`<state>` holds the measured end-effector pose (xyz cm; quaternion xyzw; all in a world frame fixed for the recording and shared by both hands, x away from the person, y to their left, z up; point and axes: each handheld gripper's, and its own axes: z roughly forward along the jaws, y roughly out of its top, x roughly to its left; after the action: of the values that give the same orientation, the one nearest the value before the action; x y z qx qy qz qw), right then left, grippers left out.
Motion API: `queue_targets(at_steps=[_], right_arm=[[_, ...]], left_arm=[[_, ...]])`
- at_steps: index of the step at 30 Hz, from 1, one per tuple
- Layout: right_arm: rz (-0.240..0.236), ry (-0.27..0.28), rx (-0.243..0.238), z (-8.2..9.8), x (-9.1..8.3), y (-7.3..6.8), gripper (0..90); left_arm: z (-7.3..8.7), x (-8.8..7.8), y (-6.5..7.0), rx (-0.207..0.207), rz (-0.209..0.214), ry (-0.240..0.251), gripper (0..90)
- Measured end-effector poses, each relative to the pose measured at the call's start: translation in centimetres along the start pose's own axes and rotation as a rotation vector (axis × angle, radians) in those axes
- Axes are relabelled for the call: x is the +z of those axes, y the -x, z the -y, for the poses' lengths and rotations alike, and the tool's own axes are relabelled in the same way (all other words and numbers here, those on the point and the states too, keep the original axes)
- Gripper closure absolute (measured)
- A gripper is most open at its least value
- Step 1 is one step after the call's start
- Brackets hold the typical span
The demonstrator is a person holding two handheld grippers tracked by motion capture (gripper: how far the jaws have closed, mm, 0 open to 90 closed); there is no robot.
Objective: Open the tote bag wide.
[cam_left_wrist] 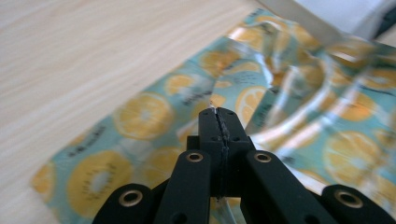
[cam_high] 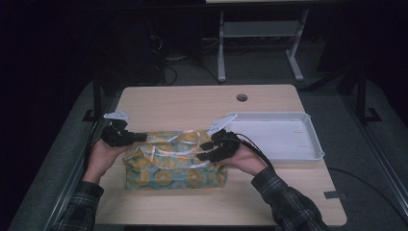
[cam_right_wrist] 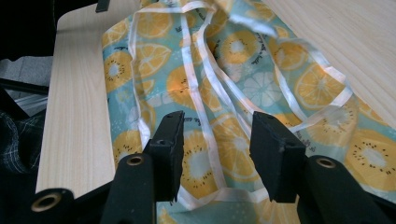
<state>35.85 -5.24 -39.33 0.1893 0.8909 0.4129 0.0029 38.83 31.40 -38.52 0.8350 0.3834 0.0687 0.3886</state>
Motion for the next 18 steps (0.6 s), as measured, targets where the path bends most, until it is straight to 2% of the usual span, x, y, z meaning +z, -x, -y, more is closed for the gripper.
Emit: queue_targets(at_steps=[5, 8, 10, 12, 13, 18], right_arm=[[0.0, -0.001, -0.001, 0.1, -0.1, -0.1, 53.5], [0.001, -0.004, -0.001, 0.2, -0.1, -0.1, 53.1], [0.005, -0.005, -0.004, 0.3, -0.2, 0.0, 53.0], [0.012, -0.003, 0.0, 0.4, -0.3, 0.0, 53.0], [0.013, 0.001, 0.012, 0.4, -0.4, 0.0, 53.0], [0.039, 0.001, 0.023, 0.5, -0.7, 0.7, 54.7]], left_arm=[[0.4, 1.5, -1.8, -0.047, -0.051, -0.025, 89.8], [1.0, 2.5, -2.6, -0.069, -0.079, -0.061, 89.7], [1.4, 3.0, -3.0, -0.072, -0.103, -0.103, 89.6], [1.6, 2.8, -3.1, -0.076, -0.111, -0.101, 87.2], [1.5, 2.5, -3.1, -0.086, -0.113, -0.087, 82.9], [0.8, 0.3, -2.5, -0.061, -0.106, -0.026, 72.0]])
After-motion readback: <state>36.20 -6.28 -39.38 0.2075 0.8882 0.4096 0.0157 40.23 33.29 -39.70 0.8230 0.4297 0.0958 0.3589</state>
